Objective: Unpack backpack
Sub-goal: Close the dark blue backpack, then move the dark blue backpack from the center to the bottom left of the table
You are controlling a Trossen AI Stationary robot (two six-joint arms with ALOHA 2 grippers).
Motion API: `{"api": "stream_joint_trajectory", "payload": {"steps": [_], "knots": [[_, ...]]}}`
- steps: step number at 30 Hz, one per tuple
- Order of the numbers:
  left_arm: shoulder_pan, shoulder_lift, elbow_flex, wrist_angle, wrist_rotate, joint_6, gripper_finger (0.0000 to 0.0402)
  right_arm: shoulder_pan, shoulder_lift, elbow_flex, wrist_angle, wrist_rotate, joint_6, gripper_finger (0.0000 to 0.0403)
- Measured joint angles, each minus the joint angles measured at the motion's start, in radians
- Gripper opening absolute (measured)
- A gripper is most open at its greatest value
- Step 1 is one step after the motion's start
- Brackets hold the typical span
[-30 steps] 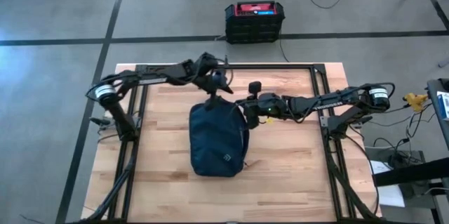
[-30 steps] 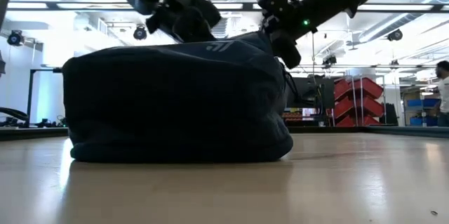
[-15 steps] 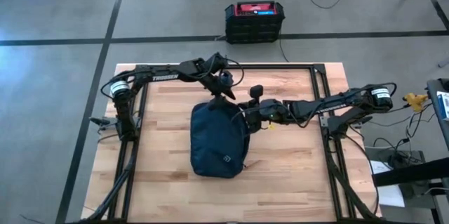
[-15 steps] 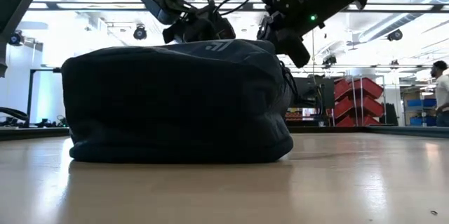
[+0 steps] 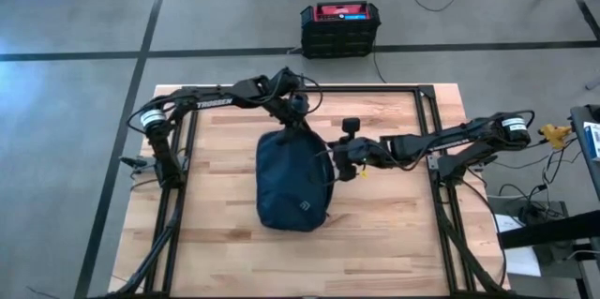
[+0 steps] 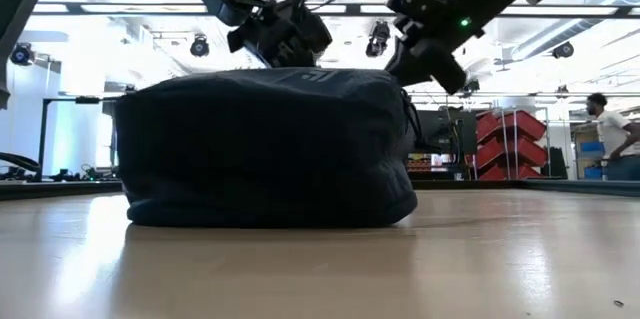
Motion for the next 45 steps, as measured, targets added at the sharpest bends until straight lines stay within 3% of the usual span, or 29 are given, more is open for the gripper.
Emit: {"api": "stream_joint_trajectory", "payload": {"steps": [5,10,13,23,29,33,38,42,45], "knots": [[0.004,-0.051,-0.004,-0.032,-0.052,0.001,0.0001,0.038,-0.037,0.002,-0.093,-0.046,0.09,0.0],[0.033,-0.118,-0.003,-0.075,-0.143,-0.002,0.0001,0.1,-0.056,-0.001,-0.119,-0.268,0.153,0.0],[0.05,-0.177,0.0,-0.075,-0.195,-0.012,0.0,0.139,-0.059,0.001,-0.114,-0.328,0.192,0.0],[0.109,-0.418,-0.013,-0.154,-0.233,-0.029,0.0,0.181,-0.005,0.007,-0.091,-0.282,0.313,0.0],[0.09,-0.51,-0.114,-0.108,-0.237,-0.047,0.0,0.184,0.002,0.012,-0.124,-0.113,0.227,0.0014],[0.086,-0.535,-0.267,0.061,-0.176,-0.088,0.0,0.183,-0.032,0.057,-0.124,-0.119,0.183,0.0059],[0.071,-0.505,-0.495,0.483,-0.101,-0.192,0.0,0.173,-0.108,0.093,-0.182,-0.108,0.157,0.0135],[0.028,-0.405,-0.616,0.848,-0.074,-0.287,0.0,0.163,-0.197,0.09,-0.252,-0.104,0.182,0.0182],[-0.019,-0.301,-0.62,1.039,-0.067,-0.34,0.0,0.156,-0.265,0.077,-0.315,-0.099,0.237,0.0201]]}}
